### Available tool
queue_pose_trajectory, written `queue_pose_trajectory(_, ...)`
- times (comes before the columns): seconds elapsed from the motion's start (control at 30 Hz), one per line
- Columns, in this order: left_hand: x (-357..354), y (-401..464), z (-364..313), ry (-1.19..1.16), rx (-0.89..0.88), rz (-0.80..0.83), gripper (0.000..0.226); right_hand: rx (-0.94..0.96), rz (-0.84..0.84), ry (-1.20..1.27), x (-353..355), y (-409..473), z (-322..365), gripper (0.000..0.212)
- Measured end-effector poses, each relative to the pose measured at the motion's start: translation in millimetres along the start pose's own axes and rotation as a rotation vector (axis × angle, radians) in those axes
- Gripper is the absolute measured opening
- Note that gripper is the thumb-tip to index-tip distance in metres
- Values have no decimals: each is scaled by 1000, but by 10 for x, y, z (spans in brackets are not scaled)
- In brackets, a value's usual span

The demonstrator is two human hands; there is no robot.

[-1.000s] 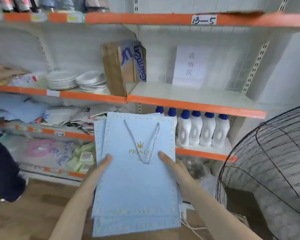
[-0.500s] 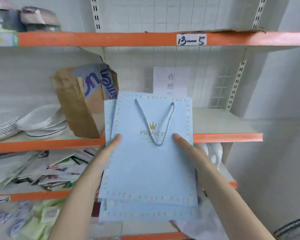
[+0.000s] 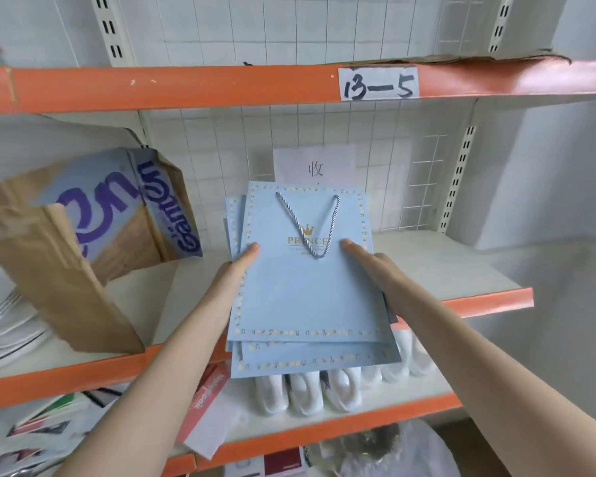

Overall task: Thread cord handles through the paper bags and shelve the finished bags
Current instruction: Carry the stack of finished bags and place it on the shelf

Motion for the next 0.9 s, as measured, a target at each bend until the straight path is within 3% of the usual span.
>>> queue_pose_trajectory(0.2,-219,628,190,75,51,-86,73,17,14,-118,31,774,-109,60)
queue_pose_trajectory(0.43,-161,978,251,199,108,-243,69,-12,121,-216,-75,1342,-168,61)
queue_pose_trajectory(0.53,-85,1100,244,269,78,-275,58,-14,154,-259,-156,1504,-176,64)
queue_pose_trajectory(0.67,-18,1170,269,418,-197,-409,33,71,25,-398,-258,1668,-161,67)
queue_pose_trajectory(0.73,30,1197,270,497,-269,-448,39,153,-84,-416,-314,1682,-165,62)
queue_pose_trajectory(0.8,35,1211,196,460,-262,-434,41,223,-150,-415,-348,1646,-149,46)
queue_pose_trajectory(0.9,58,1243,85,307,-156,-352,35,298,-156,-475,-361,1605,-64,51)
Point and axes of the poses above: each hand's wrist, its own y-axis towards the middle knuckle, its own x-axis out of the back of the hand, z = x × y, the point moved 1 cm from there along y, towards the middle knuckle, and after that the axes turned 3 degrees about y, right-handed, at the moved point
